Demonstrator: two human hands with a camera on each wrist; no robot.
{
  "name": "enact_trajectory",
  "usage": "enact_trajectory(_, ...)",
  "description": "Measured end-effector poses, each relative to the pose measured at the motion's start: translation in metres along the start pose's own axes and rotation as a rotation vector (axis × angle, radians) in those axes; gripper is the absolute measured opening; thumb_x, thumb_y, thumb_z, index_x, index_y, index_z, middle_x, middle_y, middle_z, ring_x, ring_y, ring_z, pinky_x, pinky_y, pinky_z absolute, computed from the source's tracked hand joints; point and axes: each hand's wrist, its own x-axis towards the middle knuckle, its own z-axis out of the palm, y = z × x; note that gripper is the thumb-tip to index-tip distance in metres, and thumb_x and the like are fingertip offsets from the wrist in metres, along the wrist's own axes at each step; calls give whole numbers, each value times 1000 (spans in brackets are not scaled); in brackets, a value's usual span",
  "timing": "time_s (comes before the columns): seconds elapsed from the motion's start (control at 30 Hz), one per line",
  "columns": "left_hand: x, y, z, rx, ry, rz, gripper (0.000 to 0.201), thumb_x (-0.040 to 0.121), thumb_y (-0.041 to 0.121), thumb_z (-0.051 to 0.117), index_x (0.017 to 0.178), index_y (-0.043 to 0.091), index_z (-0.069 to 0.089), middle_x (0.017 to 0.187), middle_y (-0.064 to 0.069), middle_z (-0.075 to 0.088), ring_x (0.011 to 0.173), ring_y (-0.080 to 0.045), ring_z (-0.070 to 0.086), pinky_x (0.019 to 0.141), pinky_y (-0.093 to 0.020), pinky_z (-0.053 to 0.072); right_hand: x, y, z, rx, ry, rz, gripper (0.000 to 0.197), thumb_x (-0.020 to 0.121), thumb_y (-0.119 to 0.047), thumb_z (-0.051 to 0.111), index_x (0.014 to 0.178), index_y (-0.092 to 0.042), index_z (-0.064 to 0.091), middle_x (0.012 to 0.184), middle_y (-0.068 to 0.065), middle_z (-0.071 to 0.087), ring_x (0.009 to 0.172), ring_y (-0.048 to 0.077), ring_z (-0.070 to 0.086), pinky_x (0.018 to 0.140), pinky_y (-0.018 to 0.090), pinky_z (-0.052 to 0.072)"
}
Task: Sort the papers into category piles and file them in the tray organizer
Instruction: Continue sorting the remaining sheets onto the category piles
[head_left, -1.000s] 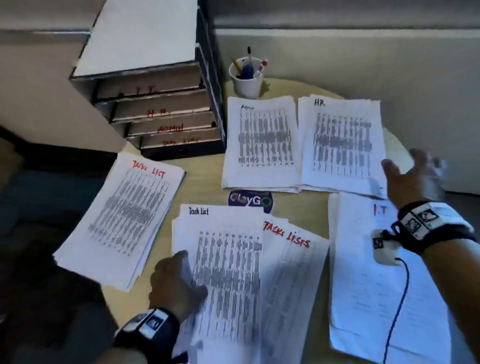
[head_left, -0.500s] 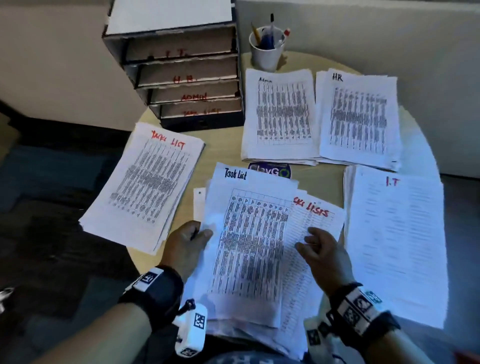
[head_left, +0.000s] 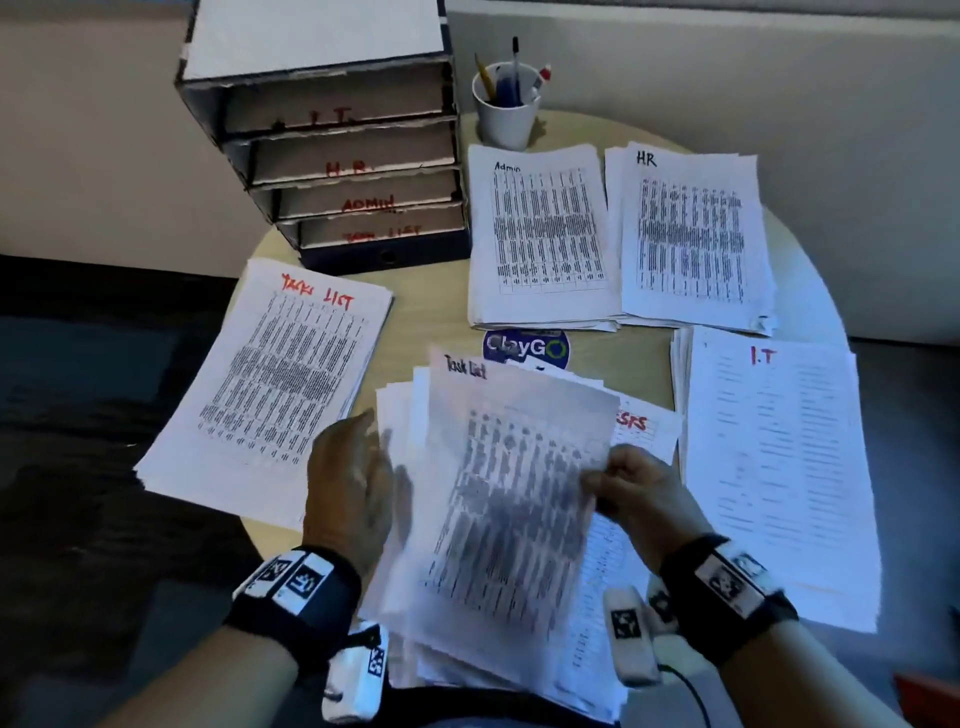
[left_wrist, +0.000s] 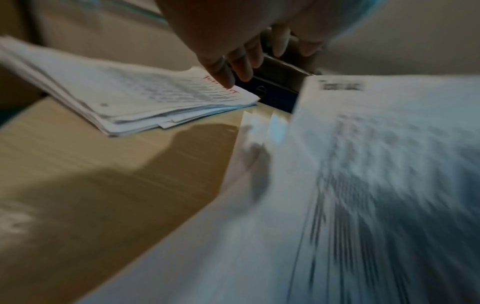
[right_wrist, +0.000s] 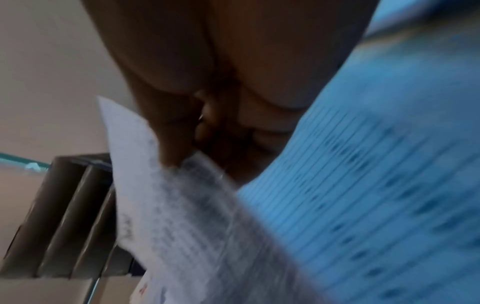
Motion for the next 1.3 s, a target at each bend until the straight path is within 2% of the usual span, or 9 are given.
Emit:
enact_trajectory(0.17,36,42,23,-66,-271,-63,36,93,22,46,120,7,65,118,-14,64,108,-30,61,86,-19,38,-44,26,-57,194,-10,39,33,81,10,52,113,6,60,108,22,71,97,36,68,77,45,59)
enact_trajectory(0.3,73,74,69,31,-539,-181,51,87,32,66,132,12,53,132,-12,53,113,-30,58,95,-33,47,-64,38,-82,-13,183,-8,29,86,19,49,99,2,69,95,20,73,78,25,71,67,32,60)
enact_trajectory(0.4,80,99,96,233,-628,-189,55,75,44,72,115,13,51,118,-13,55,100,-35,59,82,-43,53,-62,51,-92,-424,334,-123,23,86,-4,67,93,-25,74,82,3,75,76,18,66,73,36,55)
enact_trajectory(0.57,68,110,116,351,-555,-283,56,74,44,73,116,20,45,115,-9,48,106,-34,53,89,-49,50,-50,50,-84,-607,540,-65,10,80,-17,74,80,-19,64,67,0,67,66,24,62,62,39,53)
enact_trajectory(0.7,60,112,122,312,-521,-330,46,80,38,71,115,18,49,119,-9,45,112,-34,50,92,-49,50,-47,39,-66,-751,481,34,24,82,-35,74,79,-17,58,72,-3,63,66,13,57,52,24,35)
enact_trajectory(0.93,60,117,124,215,-494,-343,58,79,35,77,120,15,41,116,-8,58,102,-33,61,77,-35,48,-42,32,-58,-761,482,89,23,84,-30,70,75,-18,54,71,2,61,65,18,55,51,24,36)
enact_trajectory(1.03,59,115,116,93,-449,-343,42,84,27,74,111,20,43,104,-2,63,90,-29,60,72,-30,44,-42,34,-55,-759,479,16,27,81,-27,75,71,-13,53,70,6,59,65,23,55,54,27,39)
enact_trajectory(1.2,47,77,77,-300,-245,-431,21,87,16,73,101,22,58,96,6,66,88,-20,64,76,-26,47,-45,31,-46,-674,378,-241,33,77,-11,78,65,-33,57,73,-13,62,65,-3,57,55,14,41)
enact_trajectory(1.3,33,53,47,-510,-226,-488,15,92,8,66,98,21,70,84,8,73,82,-21,67,71,-27,51,-45,32,-55,-487,257,-273,23,70,-12,85,67,-23,65,62,-6,64,57,-1,55,55,16,43)
